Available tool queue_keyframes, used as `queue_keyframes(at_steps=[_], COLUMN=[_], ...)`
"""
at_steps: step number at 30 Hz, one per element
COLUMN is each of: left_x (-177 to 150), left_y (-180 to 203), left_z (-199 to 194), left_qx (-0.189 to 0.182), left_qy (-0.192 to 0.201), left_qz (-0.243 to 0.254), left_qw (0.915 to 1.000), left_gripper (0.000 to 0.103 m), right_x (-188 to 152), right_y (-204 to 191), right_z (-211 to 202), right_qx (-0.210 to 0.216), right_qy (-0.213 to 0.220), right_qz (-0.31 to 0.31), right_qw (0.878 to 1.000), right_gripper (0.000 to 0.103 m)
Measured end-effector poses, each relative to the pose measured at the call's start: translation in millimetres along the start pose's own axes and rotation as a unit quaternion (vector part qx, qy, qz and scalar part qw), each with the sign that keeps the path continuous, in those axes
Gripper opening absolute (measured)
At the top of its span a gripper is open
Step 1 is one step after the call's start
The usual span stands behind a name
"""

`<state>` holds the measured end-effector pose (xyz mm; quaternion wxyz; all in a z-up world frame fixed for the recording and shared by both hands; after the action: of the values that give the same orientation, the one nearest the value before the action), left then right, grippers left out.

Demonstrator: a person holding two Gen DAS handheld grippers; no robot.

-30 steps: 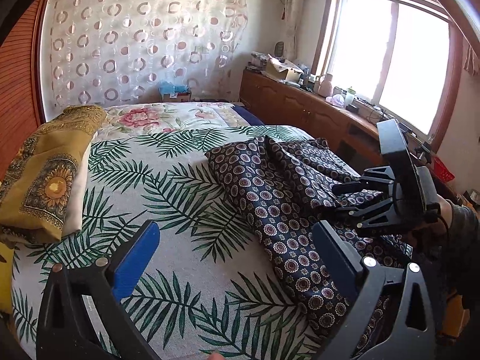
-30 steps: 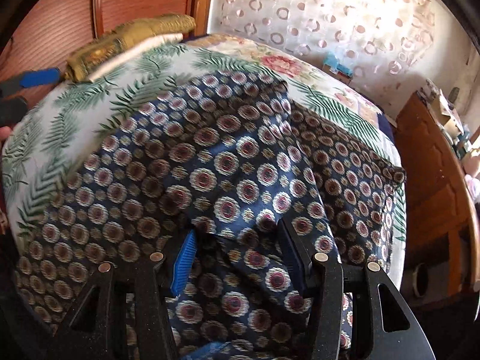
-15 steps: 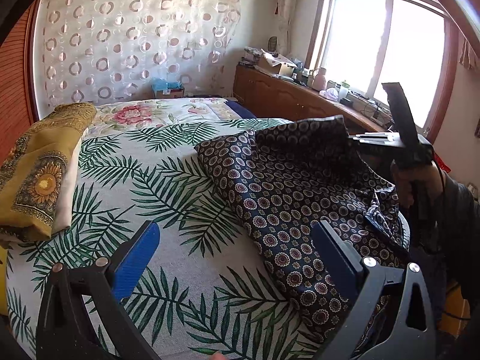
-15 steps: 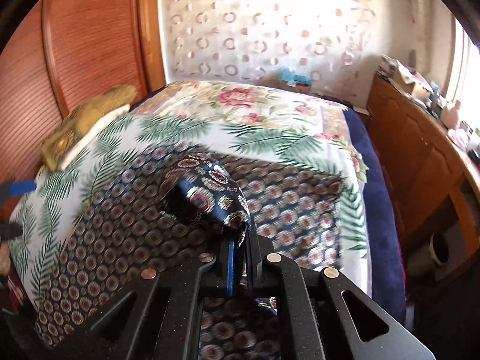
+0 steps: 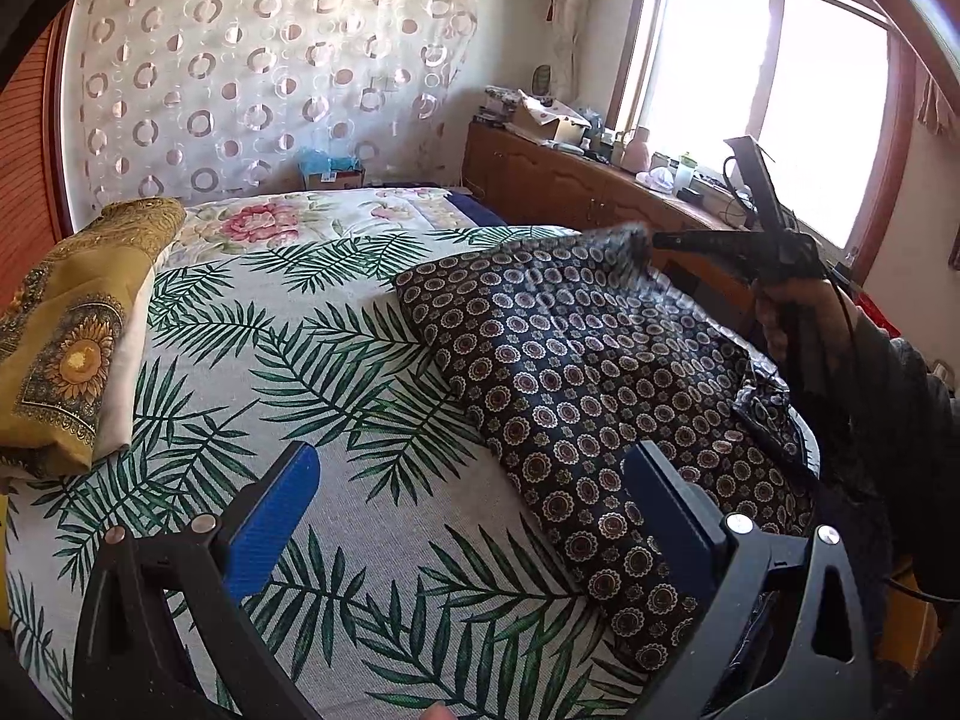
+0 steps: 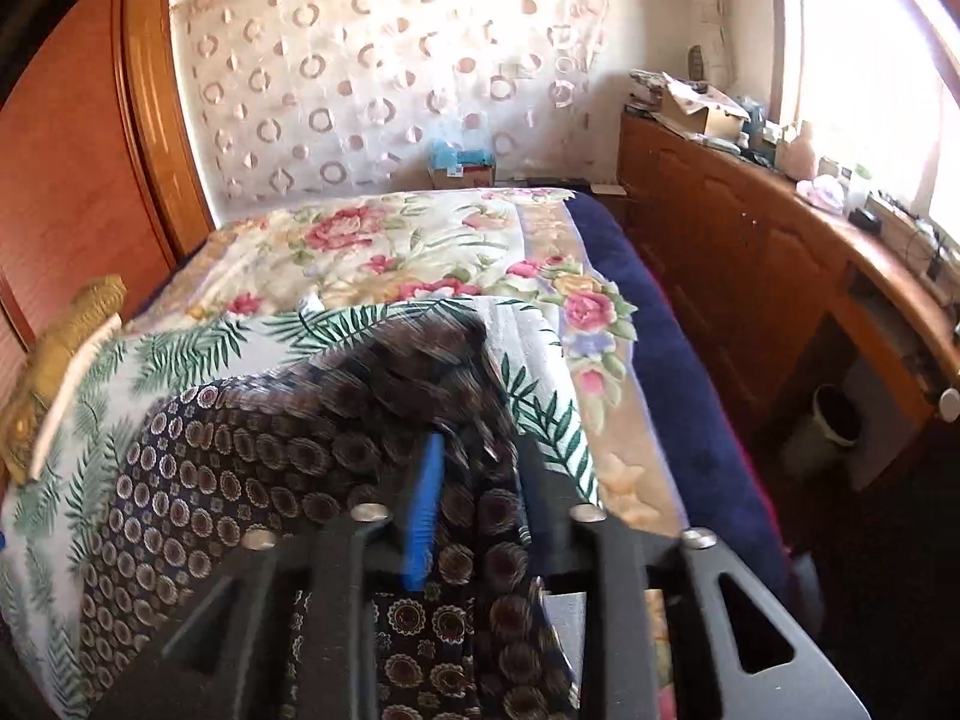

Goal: Fold small clothes

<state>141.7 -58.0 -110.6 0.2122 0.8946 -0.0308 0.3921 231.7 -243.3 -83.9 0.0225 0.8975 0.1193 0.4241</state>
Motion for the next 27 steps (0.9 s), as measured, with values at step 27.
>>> queue_keyframes(at_steps=[27], left_x=[-25], left_y=[39], left_z=[22], left_qx=[-0.012], left_qy=[-0.039], left_qz=[0.038], left_qw=[0.9985], left_gripper=[0.102], right_x=[-103], right_y=[-66], right_z=[-111], right_qx=[0.073], right_qy=[-0.018], right_qz=[-0.044], right_qw=[0.996], right_gripper=[0.060])
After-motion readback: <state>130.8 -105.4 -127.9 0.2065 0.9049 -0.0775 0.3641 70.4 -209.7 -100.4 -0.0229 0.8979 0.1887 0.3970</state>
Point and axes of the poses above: each gripper's, at about its wrist camera, not at the fingertips, and z roughly the way its jaws point, y to its right, x to its top, the point moved 5 cm from there along z, roughly the way its jaws point, and after that the axes turned 13 degrees about -z, right-handed, at the moved point
